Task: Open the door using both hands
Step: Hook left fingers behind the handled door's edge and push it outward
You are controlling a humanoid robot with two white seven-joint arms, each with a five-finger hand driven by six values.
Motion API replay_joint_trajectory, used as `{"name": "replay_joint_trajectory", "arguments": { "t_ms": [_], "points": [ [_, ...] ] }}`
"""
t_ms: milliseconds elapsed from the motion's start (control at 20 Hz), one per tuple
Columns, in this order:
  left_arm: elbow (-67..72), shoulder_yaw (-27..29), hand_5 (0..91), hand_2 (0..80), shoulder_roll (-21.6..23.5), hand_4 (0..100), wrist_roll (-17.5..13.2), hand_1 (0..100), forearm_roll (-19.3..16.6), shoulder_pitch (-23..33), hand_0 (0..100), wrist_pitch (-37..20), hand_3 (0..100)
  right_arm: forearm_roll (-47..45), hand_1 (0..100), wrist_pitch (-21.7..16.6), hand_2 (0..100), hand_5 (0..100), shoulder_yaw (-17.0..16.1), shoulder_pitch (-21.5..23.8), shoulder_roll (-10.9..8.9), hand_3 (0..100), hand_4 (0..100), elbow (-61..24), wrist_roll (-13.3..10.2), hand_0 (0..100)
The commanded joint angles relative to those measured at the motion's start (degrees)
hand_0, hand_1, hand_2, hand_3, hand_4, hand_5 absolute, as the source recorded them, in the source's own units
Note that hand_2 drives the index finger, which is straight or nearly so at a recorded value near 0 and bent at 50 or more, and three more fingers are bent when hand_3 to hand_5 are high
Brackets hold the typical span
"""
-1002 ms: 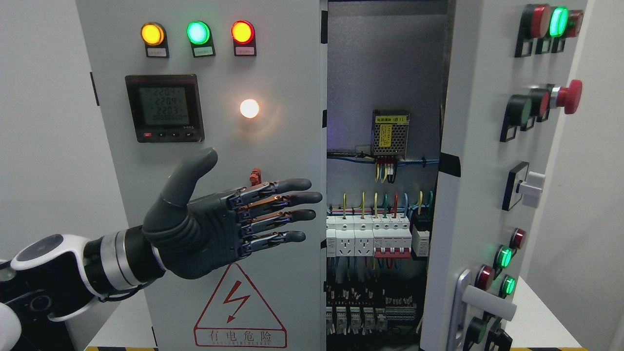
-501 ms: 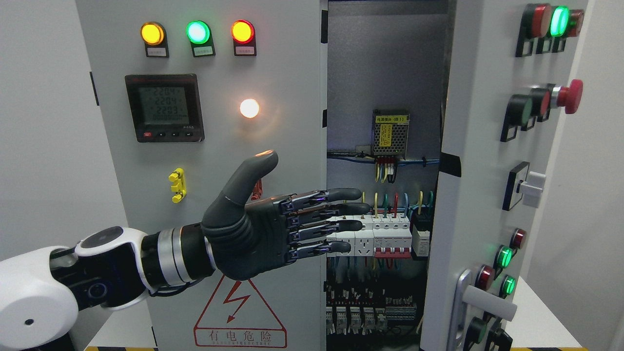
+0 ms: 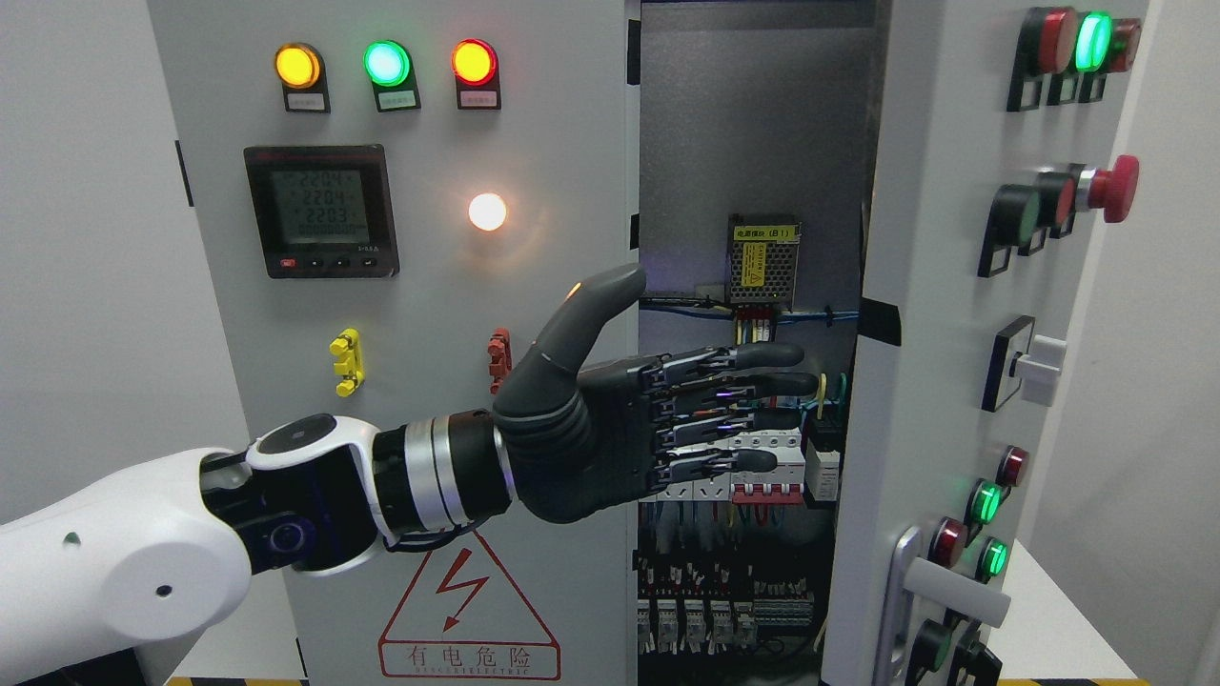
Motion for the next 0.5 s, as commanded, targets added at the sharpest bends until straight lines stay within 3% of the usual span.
{"name": "replay_joint_trajectory", "arguments": {
  "t_ms": [0,250,451],
  "points": [
    [3.1,3.6,0.0,0.0,-9.2,3,0.6,0,-0.1,-0.2,0,0.8,0,0.0,0,0.1,0,0,0.0,0.0,-0.02,0,0,0.0,0.0,0],
    [3.1,3.7,0.0,0.0,-11.9,3,0.8,0,-0.2,-0.2,0,0.9,0,0.0,0,0.0,0,0,0.0,0.0,-0.02,0,0,0.0,0.0,0],
    [3.3,5.4,0.0,0.0,-14.0,3,3.3,0,-0.7,-0.2,0,1.0,0,0.0,0,0.1,0,0,0.0,0.0,-0.01,0,0,0.0,-0.1,0]
  ]
}}
